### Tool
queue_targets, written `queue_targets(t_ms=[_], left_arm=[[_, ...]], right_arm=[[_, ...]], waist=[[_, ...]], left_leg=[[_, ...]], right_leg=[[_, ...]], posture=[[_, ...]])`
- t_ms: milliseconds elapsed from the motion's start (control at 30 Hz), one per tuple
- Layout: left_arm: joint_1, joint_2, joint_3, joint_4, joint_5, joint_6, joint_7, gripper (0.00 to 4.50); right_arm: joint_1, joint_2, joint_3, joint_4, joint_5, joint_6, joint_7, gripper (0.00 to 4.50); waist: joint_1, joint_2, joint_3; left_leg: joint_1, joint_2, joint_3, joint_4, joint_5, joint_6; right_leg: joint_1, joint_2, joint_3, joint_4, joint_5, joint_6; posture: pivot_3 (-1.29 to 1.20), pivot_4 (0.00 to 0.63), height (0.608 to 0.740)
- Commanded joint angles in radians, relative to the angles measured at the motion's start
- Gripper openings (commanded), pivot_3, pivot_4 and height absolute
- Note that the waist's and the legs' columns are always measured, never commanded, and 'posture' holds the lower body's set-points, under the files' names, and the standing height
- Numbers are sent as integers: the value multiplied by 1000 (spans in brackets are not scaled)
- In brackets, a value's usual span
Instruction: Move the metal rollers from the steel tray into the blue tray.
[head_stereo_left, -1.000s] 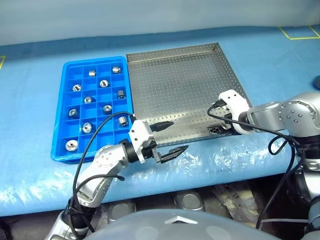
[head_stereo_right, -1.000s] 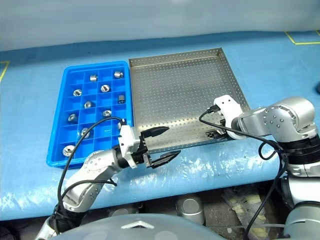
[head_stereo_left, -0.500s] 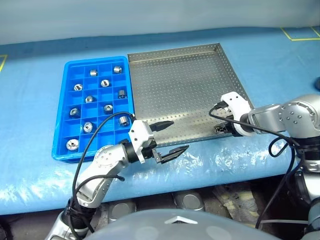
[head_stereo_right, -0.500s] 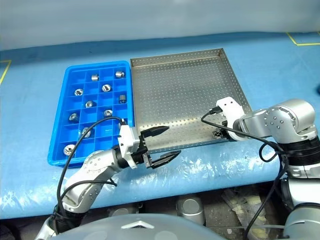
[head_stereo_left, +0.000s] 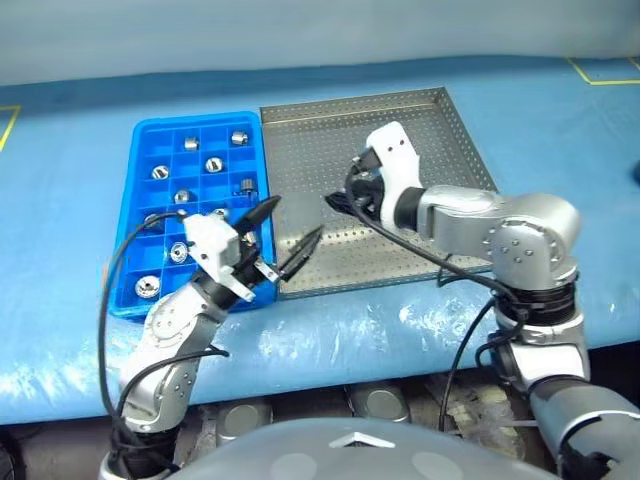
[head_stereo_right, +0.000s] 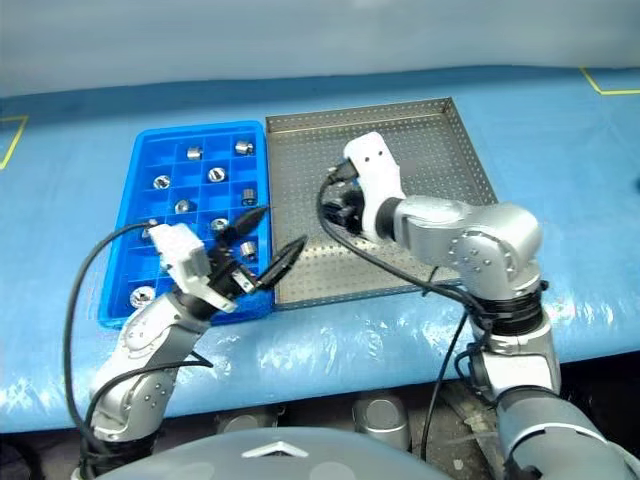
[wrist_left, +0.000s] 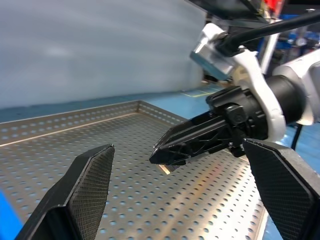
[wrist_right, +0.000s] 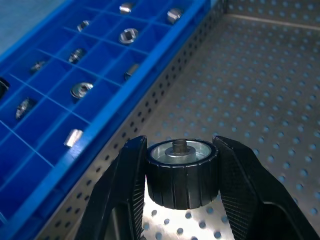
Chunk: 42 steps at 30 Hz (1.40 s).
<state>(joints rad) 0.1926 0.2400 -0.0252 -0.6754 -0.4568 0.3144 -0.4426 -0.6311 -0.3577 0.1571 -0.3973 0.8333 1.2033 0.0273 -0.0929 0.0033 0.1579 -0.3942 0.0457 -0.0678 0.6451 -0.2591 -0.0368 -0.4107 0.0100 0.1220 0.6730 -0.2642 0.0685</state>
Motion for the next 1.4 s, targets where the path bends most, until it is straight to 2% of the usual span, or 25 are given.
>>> queue_targets(t_ms=[33, 200, 367, 600, 900, 933, 1133, 1167, 1300, 1400], left_arm=[[96, 6, 108, -108, 26, -39, 74, 4500], [288, -7, 220, -179, 102, -104, 138, 4500], [467, -53, 307, -219, 83, -178, 141, 4500], [609, -126, 269, -215, 109, -256, 143, 4500], [594, -101, 197, -207, 96, -242, 121, 4500], [584, -94, 192, -204, 95, -236, 121, 4500], [500, -40, 162, -187, 69, -191, 100, 4500], [481, -29, 158, -183, 63, -180, 97, 4500], [383, 14, 138, -164, 43, -137, 80, 4500], [300, 43, 116, -139, 33, -106, 65, 4500]], right_arm=[[2, 73, 110, -6, -137, -211, 85, 1728], [52, 205, 233, 96, -274, -445, 209, 1728], [90, 295, 308, 213, -345, -563, 320, 1728], [151, 326, 367, 294, -413, -595, 423, 1728], [213, 299, 369, 317, -478, -531, 459, 1728], [215, 298, 362, 311, -477, -522, 460, 2464], [215, 324, 251, 213, -426, -450, 421, 4345], [210, 327, 226, 191, -414, -434, 413, 4461], [184, 309, 98, 92, -379, -375, 366, 4461], [175, 230, 39, 39, -419, -359, 333, 4461]], waist=[[13, 0, 0], [55, -1, 0], [97, -3, 0], [142, -4, -1], [158, -4, -1], [160, -5, -1], [159, -5, -1], [155, -4, -1], [140, -4, -1], [121, -4, -1]], left_leg=[[0, 0, 0, 0, 0, 0], [0, 0, -2, 0, 0, 0], [0, 0, -1, 0, 0, -1], [1, 0, -4, -1, 0, -1], [1, 0, -4, -1, 0, -1], [1, 0, -4, -1, 0, -1], [1, 0, -4, -1, 0, -1], [1, 0, -4, -1, 0, -1], [1, 0, -4, -1, 0, -1], [1, 0, -4, -1, 0, -1]], right_leg=[[0, 0, 0, 0, 0, -1], [0, 0, -2, 1, 0, -3], [0, -1, -3, 0, -1, -4], [1, -1, -6, 1, -7, -8], [0, 0, -6, 1, -8, -9], [1, -1, -6, 1, -8, -9], [0, -1, -6, 1, -8, -8], [0, 0, -6, 1, -8, -8], [0, 0, -7, 1, -7, -7], [1, -1, -7, 2, -5, -4]], posture=[[119, 150, 740], [211, 150, 740], [290, 150, 740], [347, 150, 740], [325, 150, 740], [309, 150, 740], [235, 150, 740], [218, 150, 740], [156, 150, 740], [111, 150, 740]])
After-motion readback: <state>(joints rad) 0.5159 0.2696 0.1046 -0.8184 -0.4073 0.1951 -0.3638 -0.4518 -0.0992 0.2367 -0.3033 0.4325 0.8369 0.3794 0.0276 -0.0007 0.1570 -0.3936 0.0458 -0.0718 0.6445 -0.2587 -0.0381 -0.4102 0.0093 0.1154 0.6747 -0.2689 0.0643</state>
